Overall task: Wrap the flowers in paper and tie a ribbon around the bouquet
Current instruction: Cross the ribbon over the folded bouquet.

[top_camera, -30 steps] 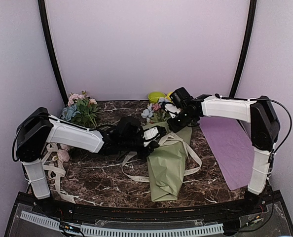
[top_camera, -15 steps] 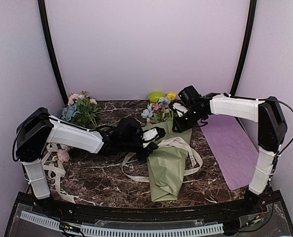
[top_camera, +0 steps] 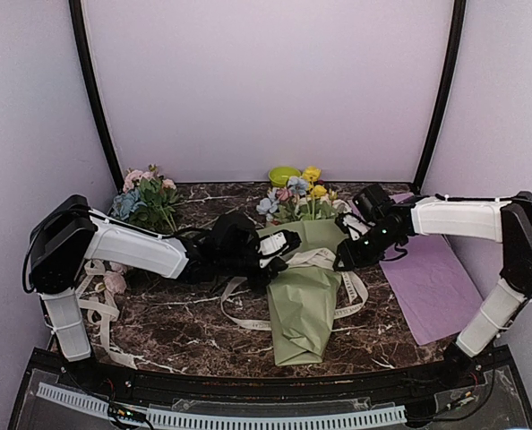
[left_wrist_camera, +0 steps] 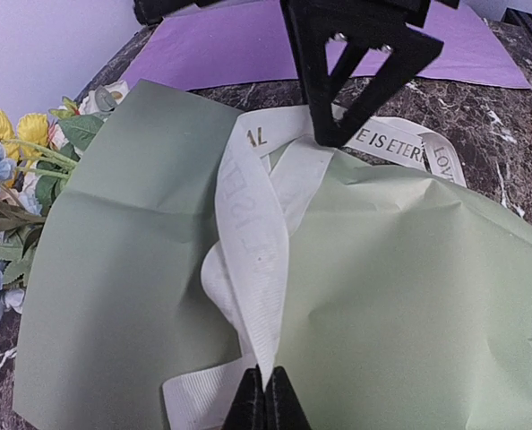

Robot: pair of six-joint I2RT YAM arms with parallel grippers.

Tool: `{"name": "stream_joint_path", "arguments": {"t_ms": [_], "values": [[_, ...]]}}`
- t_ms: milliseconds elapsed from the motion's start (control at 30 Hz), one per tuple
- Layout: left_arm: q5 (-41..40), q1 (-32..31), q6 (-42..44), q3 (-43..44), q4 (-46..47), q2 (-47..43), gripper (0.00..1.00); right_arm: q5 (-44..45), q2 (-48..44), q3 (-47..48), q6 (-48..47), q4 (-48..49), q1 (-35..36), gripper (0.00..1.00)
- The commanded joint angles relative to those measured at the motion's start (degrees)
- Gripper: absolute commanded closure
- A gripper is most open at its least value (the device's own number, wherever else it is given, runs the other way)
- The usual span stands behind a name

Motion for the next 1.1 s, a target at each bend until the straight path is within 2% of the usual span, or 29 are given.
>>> {"name": "stream_joint_path", "arguments": {"t_ms": [0,67,133,200,333,433,567,833,1067], "values": [[0.5,-0.2,0.1,-0.8,0.6,-1.8,1.00,-2.0,0.7,-0.6,0.7,3.8,0.3,0.53],[0.6,-0.2,0.1,-0.6,0.5,-1.8,1.00,-1.6,1.2,-1.0,0.7,4.4,0.3,0.63],[0.7,-0.2,0.2,-0.6,0.5,-1.8,1.00,-1.2,1.8,-0.8,0.7,4.4,0.3,0.82],[0.7,-0.2,0.2,-0.5,0.3,-1.8,1.00,-0.4,1.9,0.0,0.7,3.7,0.3,0.93],[0.5,-0.2,0.4,-0.5,0.1,-1.8,1.00,2.8,0.8,2.0,-0.1,1.0,0.3,0.95],[0.6,-0.2,0.4,-0.5,0.0,-1.8,1.00,5.1,0.6,3.7,-0.6,-1.4,0.3,1.00],[0.7,-0.2,1.0,-0.6,0.4,-2.4,1.00,5.3,1.2,8.2,-1.9,-2.8,0.3,1.00],[2.4,-0.4,0.9,-2.9,6.1,-4.3,1.00,-4.6,4.9,13.3,-2.1,8.0,1.0,1.00],[-0.1,-0.8,3.1,-4.8,11.5,-6.1,1.00,-3.6,6.5,10.2,-2.4,10.8,1.3,1.00]]}}
